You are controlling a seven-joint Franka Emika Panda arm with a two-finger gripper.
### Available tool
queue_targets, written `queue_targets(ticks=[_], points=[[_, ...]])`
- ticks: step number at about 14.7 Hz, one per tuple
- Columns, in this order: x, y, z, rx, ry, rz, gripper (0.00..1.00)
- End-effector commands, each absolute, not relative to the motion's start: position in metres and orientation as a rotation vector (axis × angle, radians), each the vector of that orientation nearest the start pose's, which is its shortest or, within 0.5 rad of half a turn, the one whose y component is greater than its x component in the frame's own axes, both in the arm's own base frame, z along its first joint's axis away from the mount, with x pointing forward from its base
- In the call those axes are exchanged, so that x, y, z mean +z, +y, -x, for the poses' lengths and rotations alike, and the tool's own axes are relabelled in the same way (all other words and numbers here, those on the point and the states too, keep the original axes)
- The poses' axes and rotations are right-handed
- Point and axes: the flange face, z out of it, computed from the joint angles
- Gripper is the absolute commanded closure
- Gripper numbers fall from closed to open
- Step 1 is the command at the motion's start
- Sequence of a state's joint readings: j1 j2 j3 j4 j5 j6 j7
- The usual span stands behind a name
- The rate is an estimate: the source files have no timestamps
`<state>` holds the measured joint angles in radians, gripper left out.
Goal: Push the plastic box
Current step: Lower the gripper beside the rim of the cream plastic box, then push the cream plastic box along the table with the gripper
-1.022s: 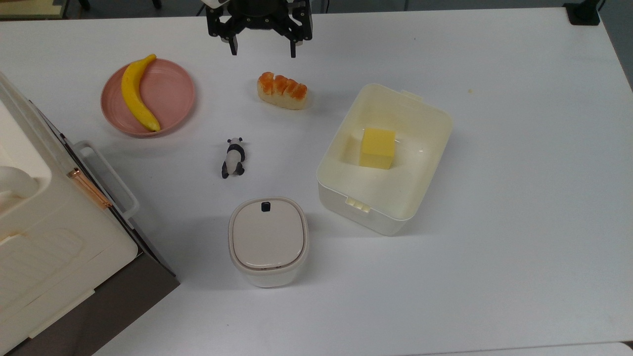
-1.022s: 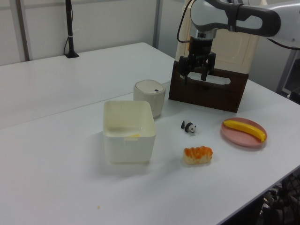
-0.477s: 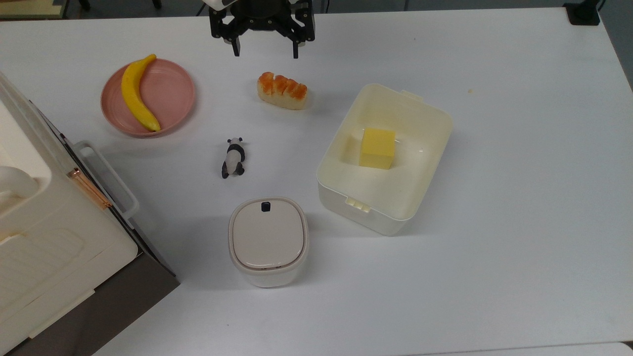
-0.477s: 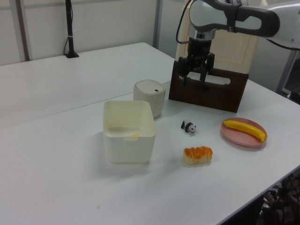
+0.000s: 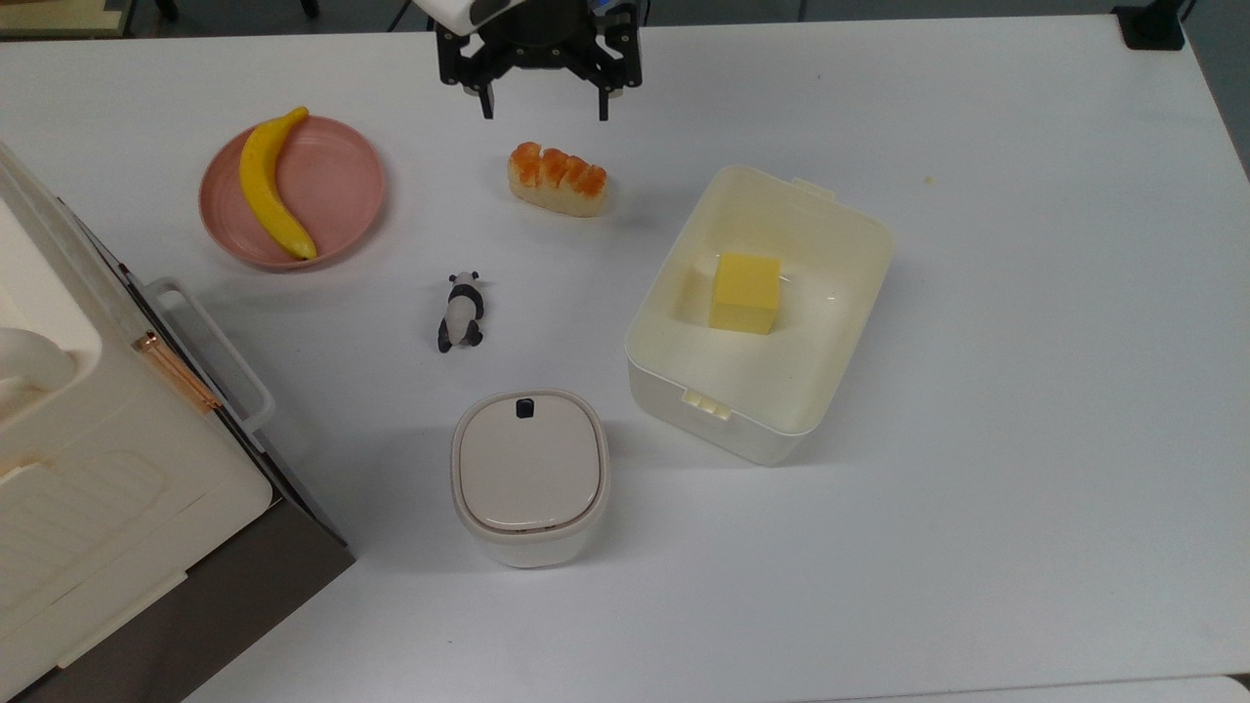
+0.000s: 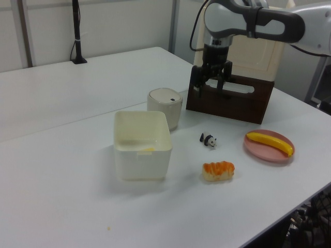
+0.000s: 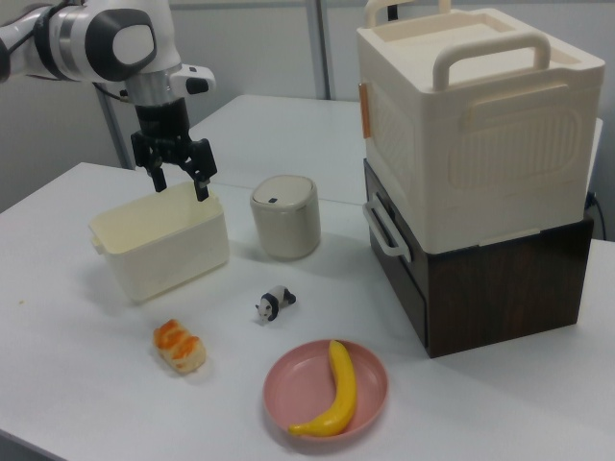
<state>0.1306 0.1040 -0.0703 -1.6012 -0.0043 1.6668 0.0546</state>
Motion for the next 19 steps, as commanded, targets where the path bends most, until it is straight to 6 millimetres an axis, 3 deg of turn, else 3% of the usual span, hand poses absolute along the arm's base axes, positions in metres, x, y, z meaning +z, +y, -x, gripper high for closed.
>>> queue_targets(ticks=[1, 2, 5, 7, 8, 10, 12, 14, 19], points=[[0.549, 0.071, -0.589, 0.076, -0.077, 3.15, 0.0], [0.541, 0.073, -0.591, 0.095, -0.137, 3.15, 0.0], [0.506, 0.074, -0.6, 0.147, -0.776, 3.038, 0.0], [0.496, 0.078, -0.601, 0.125, -0.992, 2.974, 0.0], [0.489, 0.08, -0.602, 0.121, -1.035, 2.966, 0.0], [0.453, 0.115, -0.611, 0.123, -1.185, 2.94, 0.0], [0.416, 0.137, -0.621, 0.139, -1.281, 2.941, 0.0], [0.403, 0.144, -0.627, 0.117, -1.336, 2.923, 0.0], [0.4, 0.18, -0.63, 0.009, -1.461, 2.881, 0.0]])
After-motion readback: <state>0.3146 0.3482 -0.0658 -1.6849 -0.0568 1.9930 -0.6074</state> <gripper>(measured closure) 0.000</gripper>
